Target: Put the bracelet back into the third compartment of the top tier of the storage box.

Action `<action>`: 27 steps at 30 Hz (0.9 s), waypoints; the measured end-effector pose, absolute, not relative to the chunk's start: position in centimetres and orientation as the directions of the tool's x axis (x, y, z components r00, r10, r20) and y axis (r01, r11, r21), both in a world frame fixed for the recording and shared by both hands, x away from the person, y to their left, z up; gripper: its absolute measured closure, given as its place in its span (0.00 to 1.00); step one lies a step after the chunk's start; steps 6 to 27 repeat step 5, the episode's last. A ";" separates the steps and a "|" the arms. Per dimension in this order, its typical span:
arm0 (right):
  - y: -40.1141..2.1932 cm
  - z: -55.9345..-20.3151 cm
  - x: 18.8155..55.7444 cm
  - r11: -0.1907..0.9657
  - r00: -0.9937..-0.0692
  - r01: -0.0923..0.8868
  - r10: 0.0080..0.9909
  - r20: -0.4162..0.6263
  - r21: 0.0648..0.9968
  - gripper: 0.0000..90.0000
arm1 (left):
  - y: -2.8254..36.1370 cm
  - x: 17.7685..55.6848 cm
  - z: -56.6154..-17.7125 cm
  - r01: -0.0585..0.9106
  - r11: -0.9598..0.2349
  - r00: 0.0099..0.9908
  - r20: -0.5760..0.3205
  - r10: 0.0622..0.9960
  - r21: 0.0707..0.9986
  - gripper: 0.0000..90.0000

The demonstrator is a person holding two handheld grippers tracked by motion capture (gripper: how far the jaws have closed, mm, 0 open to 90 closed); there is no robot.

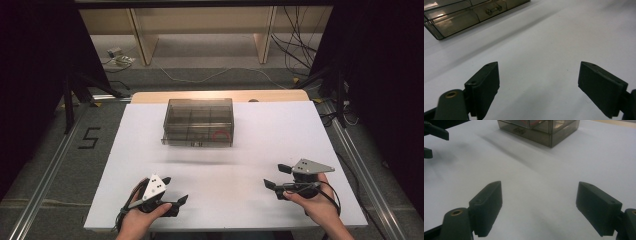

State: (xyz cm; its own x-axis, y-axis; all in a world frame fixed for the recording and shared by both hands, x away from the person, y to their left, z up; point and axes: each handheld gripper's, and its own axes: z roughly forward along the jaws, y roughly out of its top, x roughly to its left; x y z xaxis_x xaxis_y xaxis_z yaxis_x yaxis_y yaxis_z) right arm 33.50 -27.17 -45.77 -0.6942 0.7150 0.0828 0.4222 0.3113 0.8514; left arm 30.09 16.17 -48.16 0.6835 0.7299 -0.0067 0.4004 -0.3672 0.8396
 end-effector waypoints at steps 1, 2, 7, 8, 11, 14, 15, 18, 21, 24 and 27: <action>-27.3 -45.8 33.4 0.311 -0.691 0.428 0.718 0.086 0.849 0.24 | 16.1 30.1 -48.2 0.399 -0.371 0.686 -0.004 0.728 0.839 0.19; -27.3 -45.9 33.3 0.309 -0.689 0.429 0.719 0.086 0.849 0.24 | 16.0 30.1 -48.1 0.397 -0.376 0.691 -0.003 0.723 0.837 0.19; -27.6 -45.8 33.2 0.299 -0.683 0.429 0.725 0.090 0.853 0.24 | 14.6 29.8 -47.7 0.377 -0.378 0.727 -0.017 0.686 0.845 0.19; -27.6 -45.8 33.2 0.299 -0.683 0.429 0.725 0.090 0.853 0.24 | 14.6 29.8 -47.7 0.377 -0.378 0.727 -0.017 0.686 0.845 0.19; -27.6 -45.8 33.2 0.299 -0.683 0.429 0.725 0.090 0.853 0.24 | 14.6 29.8 -47.7 0.377 -0.378 0.727 -0.017 0.686 0.845 0.19; -27.6 -45.8 33.2 0.299 -0.683 0.429 0.725 0.090 0.853 0.24 | 14.6 29.8 -47.7 0.377 -0.378 0.727 -0.017 0.686 0.845 0.19; -27.6 -45.8 33.2 0.299 -0.683 0.429 0.725 0.090 0.853 0.24 | 14.6 29.8 -47.7 0.377 -0.378 0.727 -0.017 0.686 0.845 0.19; -27.6 -45.8 33.2 0.299 -0.683 0.429 0.725 0.090 0.853 0.24 | 14.6 29.8 -47.7 0.377 -0.378 0.727 -0.017 0.686 0.845 0.19; -27.6 -45.8 33.2 0.299 -0.683 0.429 0.725 0.090 0.853 0.24 | 14.6 29.8 -47.7 0.377 -0.378 0.727 -0.017 0.686 0.845 0.19; -27.6 -45.8 33.2 0.299 -0.683 0.429 0.725 0.090 0.853 0.24 | 14.6 29.8 -47.7 0.377 -0.378 0.727 -0.017 0.686 0.845 0.19; -27.6 -45.8 33.2 0.299 -0.683 0.429 0.725 0.090 0.853 0.24 | 14.6 29.8 -47.7 0.377 -0.378 0.727 -0.017 0.686 0.845 0.19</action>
